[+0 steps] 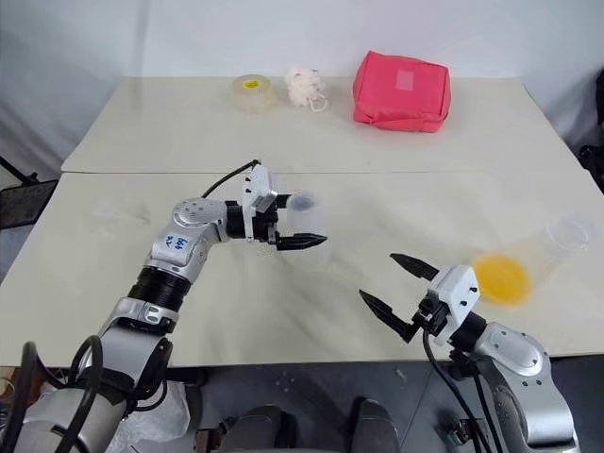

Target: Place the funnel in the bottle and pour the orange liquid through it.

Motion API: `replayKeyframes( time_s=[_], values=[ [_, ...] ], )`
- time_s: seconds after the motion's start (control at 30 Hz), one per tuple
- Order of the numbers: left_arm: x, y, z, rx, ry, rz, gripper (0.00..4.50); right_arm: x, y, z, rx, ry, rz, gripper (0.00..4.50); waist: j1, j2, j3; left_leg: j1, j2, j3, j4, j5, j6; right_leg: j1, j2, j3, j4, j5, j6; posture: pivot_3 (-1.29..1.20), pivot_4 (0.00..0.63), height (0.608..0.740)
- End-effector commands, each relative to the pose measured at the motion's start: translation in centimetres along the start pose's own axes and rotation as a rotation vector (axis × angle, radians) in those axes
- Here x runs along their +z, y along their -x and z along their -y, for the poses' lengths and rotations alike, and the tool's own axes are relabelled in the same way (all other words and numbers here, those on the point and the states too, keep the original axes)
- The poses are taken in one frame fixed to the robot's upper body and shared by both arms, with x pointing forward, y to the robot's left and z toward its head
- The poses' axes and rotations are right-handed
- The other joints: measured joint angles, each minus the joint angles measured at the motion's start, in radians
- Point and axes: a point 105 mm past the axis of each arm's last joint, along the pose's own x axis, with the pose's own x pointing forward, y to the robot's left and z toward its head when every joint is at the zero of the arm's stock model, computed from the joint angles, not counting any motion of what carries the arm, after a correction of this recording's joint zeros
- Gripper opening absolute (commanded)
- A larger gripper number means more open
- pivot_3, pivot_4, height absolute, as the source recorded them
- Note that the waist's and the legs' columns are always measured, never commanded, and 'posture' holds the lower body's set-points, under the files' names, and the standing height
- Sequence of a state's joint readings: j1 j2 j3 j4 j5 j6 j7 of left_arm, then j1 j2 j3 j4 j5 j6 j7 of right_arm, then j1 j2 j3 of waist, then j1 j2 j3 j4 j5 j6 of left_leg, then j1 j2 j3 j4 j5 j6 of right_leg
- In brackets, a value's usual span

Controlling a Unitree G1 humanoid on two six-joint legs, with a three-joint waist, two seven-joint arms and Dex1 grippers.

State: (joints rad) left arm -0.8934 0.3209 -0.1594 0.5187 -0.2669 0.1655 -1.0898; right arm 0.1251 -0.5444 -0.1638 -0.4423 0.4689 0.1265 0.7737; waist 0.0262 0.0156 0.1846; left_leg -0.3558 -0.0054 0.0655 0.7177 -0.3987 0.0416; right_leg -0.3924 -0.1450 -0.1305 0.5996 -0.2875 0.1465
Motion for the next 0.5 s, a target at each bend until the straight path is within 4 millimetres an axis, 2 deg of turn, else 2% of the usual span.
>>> replayKeyframes(
  time_s=[0.03, 0.23, 0.37, 0.5],
  values=[
    [1.0, 0.3, 0.1, -0.012, -0.017, 0.019, 4.47, 1.4, 0.1, 0.1, -0.011, 0.056, 0.046, 4.5, 0.0, 0.0, 0.0, 0.0, 0.0, 0.0, 0.0, 0.0, 0.0, 0.0, 0.0, 0.0, 0.0, 0.0, 0.0, 0.0, 0.15, 0.74],
    [1.1, 1.3, 0.3, -0.016, -0.016, 0.0, 4.47, 1.3, 0.2, 0.4, -0.01, 0.068, 0.037, 4.5, 0.0, 0.0, 0.0, 0.0, 0.0, -0.001, 0.0, 0.0, 0.0, 0.0, 0.0, 0.0, 0.0, 0.0, 0.0, 0.0, 0.15, 0.74],
    [1.3, 3.0, 0.0, -0.021, -0.006, -0.035, 4.47, 1.3, 0.3, 0.4, 0.007, 0.072, 0.028, 4.5, -0.003, 0.0, 0.0, 0.0, 0.0, 0.0, 0.0, 0.0, 0.0, 0.0, 0.0, 0.0, 0.0, 0.0, 0.0, 0.0, 0.15, 0.74],
    [2.0, 5.6, -0.8, 0.018, -0.016, -0.077, 4.47, 1.3, 0.6, 0.6, 0.039, 0.078, 0.01, 4.5, -0.002, 0.0, 0.0, 0.0, 0.0, -0.001, 0.0, 0.0, 0.0, 0.0, 0.0, 0.0, 0.0, 0.0, 0.0, 0.0, 0.15, 0.74]
  ],
)
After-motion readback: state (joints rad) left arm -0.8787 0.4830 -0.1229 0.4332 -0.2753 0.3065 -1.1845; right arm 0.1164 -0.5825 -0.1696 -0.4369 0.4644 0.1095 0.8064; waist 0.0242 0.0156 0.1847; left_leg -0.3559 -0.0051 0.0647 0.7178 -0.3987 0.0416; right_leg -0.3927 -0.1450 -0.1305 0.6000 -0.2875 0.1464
